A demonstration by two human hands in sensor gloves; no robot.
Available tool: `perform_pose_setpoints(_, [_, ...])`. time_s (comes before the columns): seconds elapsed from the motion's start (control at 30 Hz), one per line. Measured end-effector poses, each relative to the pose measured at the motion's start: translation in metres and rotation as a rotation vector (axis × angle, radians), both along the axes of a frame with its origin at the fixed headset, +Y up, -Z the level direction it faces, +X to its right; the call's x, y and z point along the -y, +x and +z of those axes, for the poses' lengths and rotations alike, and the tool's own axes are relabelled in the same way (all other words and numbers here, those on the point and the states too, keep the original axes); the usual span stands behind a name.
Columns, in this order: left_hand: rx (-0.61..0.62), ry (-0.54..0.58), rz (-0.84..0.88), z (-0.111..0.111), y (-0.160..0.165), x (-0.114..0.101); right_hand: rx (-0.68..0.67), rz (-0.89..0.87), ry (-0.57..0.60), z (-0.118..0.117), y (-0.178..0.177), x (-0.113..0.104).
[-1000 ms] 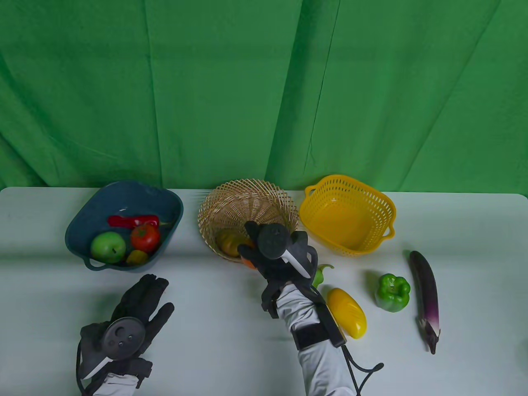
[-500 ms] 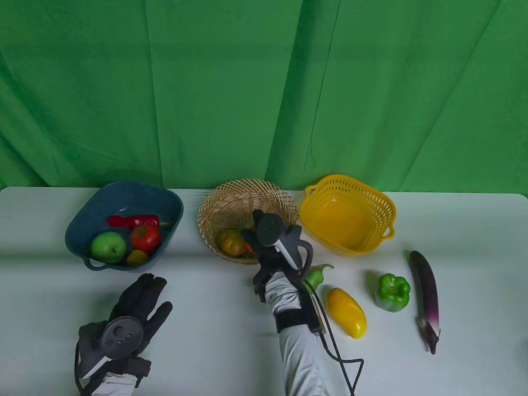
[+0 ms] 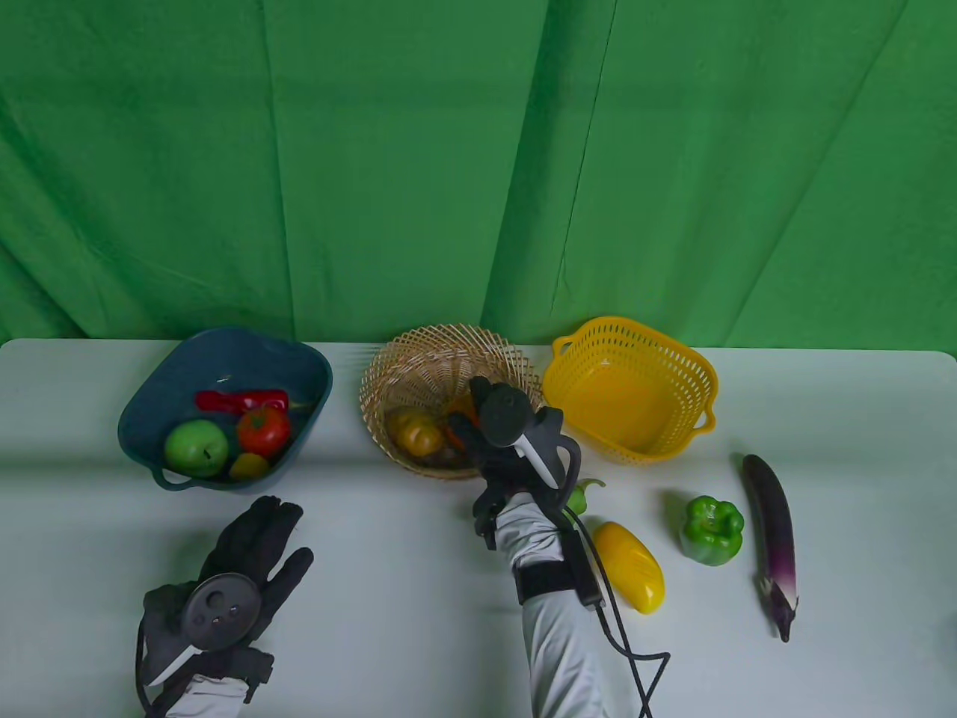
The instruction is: Place 10 objects into 3 containers, with green background
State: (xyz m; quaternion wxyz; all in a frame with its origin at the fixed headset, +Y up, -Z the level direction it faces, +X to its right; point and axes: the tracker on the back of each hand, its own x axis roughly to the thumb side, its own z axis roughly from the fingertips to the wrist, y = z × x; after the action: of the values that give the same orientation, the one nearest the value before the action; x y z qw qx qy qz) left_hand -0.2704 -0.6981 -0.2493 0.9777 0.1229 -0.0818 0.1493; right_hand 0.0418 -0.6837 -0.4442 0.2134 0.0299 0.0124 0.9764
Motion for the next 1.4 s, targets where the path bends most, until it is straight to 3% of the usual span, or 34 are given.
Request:
perform_pose_setpoints(0.53, [0.015,0.001,-0.008,-0.001,0.002,0.000,-0.154,0.071,-0.006,0.051,0.038,-0.019])
perform_pose_setpoints(0.8, [0.027,0.005,-0.007,-0.001,0.004,0.000,-0.145,0.036,0.016,0.081,0.075,-0.020])
perform_pose_setpoints(1.13, [0.032,0.006,-0.020,-0.001,0.006,0.001,-0.103,0.035,0.027,0.114,0.120,0.009])
perform_pose_setpoints(1.4, [0.027,-0.002,-0.025,-0.001,0.006,0.001,-0.077,0.053,0.000,0.124,0.141,0.037])
